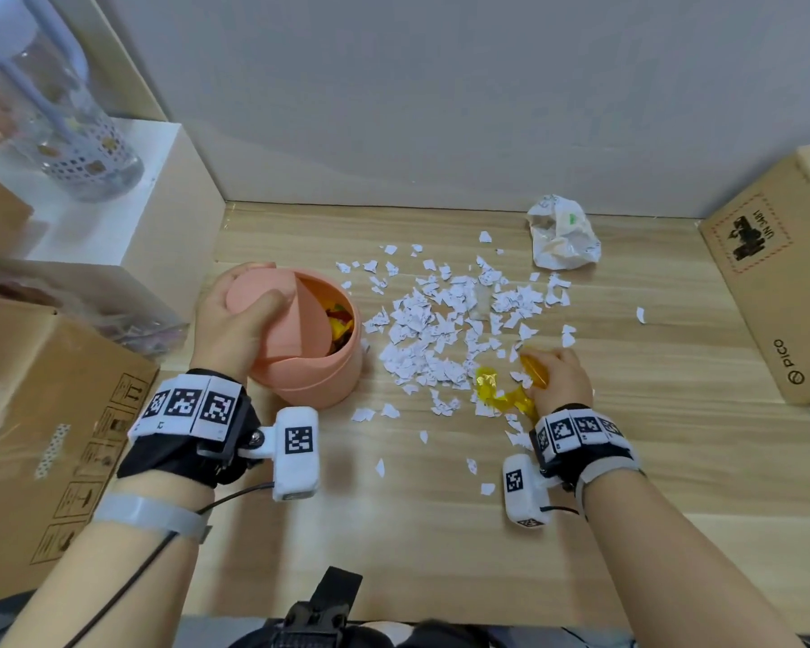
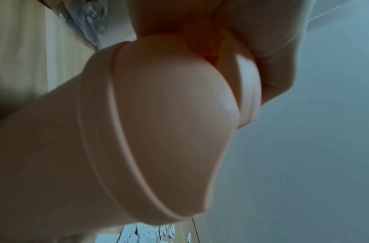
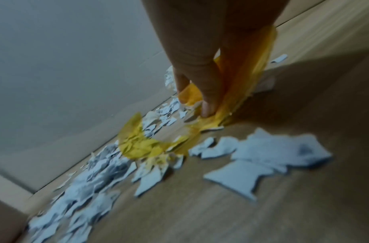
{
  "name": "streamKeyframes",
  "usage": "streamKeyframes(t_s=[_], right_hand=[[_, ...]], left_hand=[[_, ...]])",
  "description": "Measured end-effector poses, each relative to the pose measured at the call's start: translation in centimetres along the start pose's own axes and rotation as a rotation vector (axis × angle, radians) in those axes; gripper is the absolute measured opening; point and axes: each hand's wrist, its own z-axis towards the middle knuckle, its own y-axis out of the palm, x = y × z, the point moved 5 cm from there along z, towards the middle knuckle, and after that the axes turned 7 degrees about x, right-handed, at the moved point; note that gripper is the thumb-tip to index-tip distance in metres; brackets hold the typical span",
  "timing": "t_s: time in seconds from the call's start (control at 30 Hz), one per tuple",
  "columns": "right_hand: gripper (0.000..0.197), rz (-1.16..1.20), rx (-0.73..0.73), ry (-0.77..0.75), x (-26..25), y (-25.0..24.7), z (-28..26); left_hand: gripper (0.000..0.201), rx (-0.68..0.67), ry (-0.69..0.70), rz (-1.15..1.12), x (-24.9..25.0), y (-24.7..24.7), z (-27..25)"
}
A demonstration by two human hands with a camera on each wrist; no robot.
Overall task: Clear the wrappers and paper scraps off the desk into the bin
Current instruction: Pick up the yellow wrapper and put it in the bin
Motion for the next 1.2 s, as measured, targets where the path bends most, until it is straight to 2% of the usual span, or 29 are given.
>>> streamKeyframes(t_s=[0.1, 0.23, 0.47, 0.57, 0.67, 0.73, 0.77, 0.83, 0.87, 0.97, 1.07, 1.13, 1.2], right_hand=[[0.049, 0.051, 0.003, -0.03, -1.9, -0.2, -0.1], [0.042, 0.297, -0.038, -0.039, -6.2, -1.1, -0.3], [0.03, 0.571, -0.073, -0.395, -19.0, -3.3, -3.0], [0.031, 0.535, -0.048, -0.51, -22.7, -2.4, -4.2], [0.018, 0.466, -0.009, -0.61, -24.4, -0.2, -5.1], [0.008, 0.286, 0.05, -0.737, -24.5, 1.2, -5.8], [0.006, 0.165, 0.125, -0.822, -24.4, 1.6, -6.2], [0.01, -0.001, 0.232, -0.941, -24.0, 2.0, -6.5], [0.018, -0.047, 0.199, -0.967, -23.9, 2.0, -6.7], [0.052, -0.173, -0.026, -1.002, -23.1, 2.3, -7.2], [0.068, -0.327, -0.164, -1.066, -22.5, 2.6, -7.5], [0.061, -0.334, -0.235, -1.076, -22.3, 2.3, -7.3], [0.04, -0.364, -0.355, -1.048, -22.2, 2.1, -6.8]], left_hand=[[0.031, -0.005, -0.005, -0.035, -0.5, 0.1, 0.3], [0.037, -0.015, -0.02, -0.062, -0.6, 0.4, 0.3], [0.037, -0.017, 0.006, -0.068, -0.5, 0.3, 0.3], [0.036, -0.01, 0.032, -0.052, -0.3, 0.3, 0.3], [0.035, 0.001, 0.08, -0.064, -0.2, 0.4, 0.4], [0.035, 0.003, 0.08, -0.089, -0.3, 0.4, 0.6], [0.034, 0.004, 0.074, -0.094, -0.3, 0.4, 0.7], [0.033, 0.006, 0.083, -0.098, -0.3, 0.4, 0.8], [0.033, 0.009, 0.092, -0.095, -0.4, 0.4, 0.9], [0.036, -0.002, 0.095, -0.096, -0.6, 0.5, 0.9], [0.042, -0.013, 0.079, -0.106, -0.6, 0.6, 0.9], [0.04, -0.009, 0.08, -0.104, -0.7, 0.7, 0.9], [0.037, -0.004, 0.093, -0.09, -0.7, 0.6, 1.0]])
